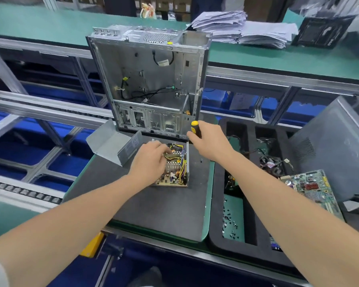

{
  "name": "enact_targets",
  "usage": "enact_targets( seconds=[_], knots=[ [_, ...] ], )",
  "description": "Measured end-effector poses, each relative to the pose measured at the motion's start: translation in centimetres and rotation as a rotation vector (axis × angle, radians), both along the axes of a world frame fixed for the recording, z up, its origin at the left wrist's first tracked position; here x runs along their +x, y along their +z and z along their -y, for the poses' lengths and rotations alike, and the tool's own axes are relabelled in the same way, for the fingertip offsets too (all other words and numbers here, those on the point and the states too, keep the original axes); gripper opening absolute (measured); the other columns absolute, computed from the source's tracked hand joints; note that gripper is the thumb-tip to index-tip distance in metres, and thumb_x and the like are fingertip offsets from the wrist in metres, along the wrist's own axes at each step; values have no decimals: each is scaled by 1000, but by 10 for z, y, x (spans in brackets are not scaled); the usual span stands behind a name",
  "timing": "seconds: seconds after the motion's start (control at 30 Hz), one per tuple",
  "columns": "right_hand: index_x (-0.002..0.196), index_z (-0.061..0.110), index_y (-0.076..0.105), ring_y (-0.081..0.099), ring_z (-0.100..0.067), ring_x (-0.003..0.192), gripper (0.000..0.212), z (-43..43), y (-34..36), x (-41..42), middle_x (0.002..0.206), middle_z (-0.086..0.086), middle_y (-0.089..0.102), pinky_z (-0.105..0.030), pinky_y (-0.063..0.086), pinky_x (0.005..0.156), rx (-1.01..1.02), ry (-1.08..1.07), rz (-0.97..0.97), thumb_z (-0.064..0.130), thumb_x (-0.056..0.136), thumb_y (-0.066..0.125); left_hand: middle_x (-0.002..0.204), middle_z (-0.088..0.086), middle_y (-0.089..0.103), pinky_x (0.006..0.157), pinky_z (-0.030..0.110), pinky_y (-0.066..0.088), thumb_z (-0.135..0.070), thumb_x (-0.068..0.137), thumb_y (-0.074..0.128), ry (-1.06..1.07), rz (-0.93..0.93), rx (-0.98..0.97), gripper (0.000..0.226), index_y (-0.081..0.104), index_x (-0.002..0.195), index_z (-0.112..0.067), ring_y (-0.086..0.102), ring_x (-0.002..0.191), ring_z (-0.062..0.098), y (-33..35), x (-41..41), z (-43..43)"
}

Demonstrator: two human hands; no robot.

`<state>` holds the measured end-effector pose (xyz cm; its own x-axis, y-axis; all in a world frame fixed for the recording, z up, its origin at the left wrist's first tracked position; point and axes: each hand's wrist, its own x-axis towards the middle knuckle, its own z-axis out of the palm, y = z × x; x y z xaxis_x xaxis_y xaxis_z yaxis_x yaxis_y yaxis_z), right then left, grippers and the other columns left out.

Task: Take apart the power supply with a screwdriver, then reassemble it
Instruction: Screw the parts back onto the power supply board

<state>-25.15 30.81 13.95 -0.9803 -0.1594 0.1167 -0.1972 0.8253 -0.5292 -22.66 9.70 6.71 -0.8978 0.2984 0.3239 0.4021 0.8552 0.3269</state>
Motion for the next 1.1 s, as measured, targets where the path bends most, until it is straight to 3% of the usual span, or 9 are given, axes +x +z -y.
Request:
enact_targets(
  seconds=[0.27,0.43,0.57,0.63,0.7,0.83,0.9,1.0,1.1],
  knots=[
    [93,13,52,55,-22,77,17,30,-14,-41,92,-6,58,-26,34,57,31,-60,192,21,108,49,133,7,63,107,39,47,-1,98,48,57,411,73,40,66,130,-17,58,124,25,2,-107,32],
    [73,16,50,59,-29,79,27,44,-30,-74,80,-5,57,-30,41,64,144,-231,316,18,100,57,143,5,61,93,24,45,-4,103,40,-60,645,22,41,62,135,-19,58,124,23,-10,-157,30],
    [72,13,52,60,-30,73,26,50,-42,-90,72,-5,57,-32,44,62,211,-306,364,18,97,57,146,5,57,61,19,40,-4,101,39,-177,754,-175,50,57,143,-24,53,100,19,-16,-186,15],
    [73,11,57,62,-32,73,23,53,-47,-95,74,-8,62,-36,53,64,230,-321,363,18,95,58,147,6,57,69,21,49,-4,100,40,-214,785,-243,49,57,143,-21,57,109,22,-19,-194,8],
    [79,10,63,67,-33,77,17,57,-51,-100,81,-10,67,-40,60,70,258,-321,370,20,93,61,145,7,59,91,31,55,-3,98,43,-236,789,-271,47,63,138,-18,60,122,25,-24,-198,3],
    [90,11,61,67,-31,83,31,65,-58,-104,86,-6,64,-39,57,73,374,-289,478,39,92,75,128,9,65,89,38,58,-9,93,52,-215,755,-369,23,72,105,-11,63,111,28,-32,-198,-2],
    [101,11,59,66,-33,90,36,68,-61,-104,96,-8,64,-40,57,79,425,-279,537,40,91,78,109,12,66,90,44,58,-18,94,55,-164,746,-452,17,58,80,-9,63,97,30,-35,-197,-4],
    [106,9,62,68,-34,92,23,68,-64,-103,106,-12,68,-42,60,84,408,-301,534,21,92,75,102,12,63,93,45,56,-29,101,56,-137,757,-472,31,53,80,-7,62,96,32,-35,-197,-4],
    [104,11,66,67,-32,88,17,63,-60,-103,101,-11,68,-36,56,73,291,-317,517,19,90,74,109,15,70,71,35,50,-31,104,56,-120,801,-283,29,58,108,-2,61,91,30,-25,-197,2]
  ],
)
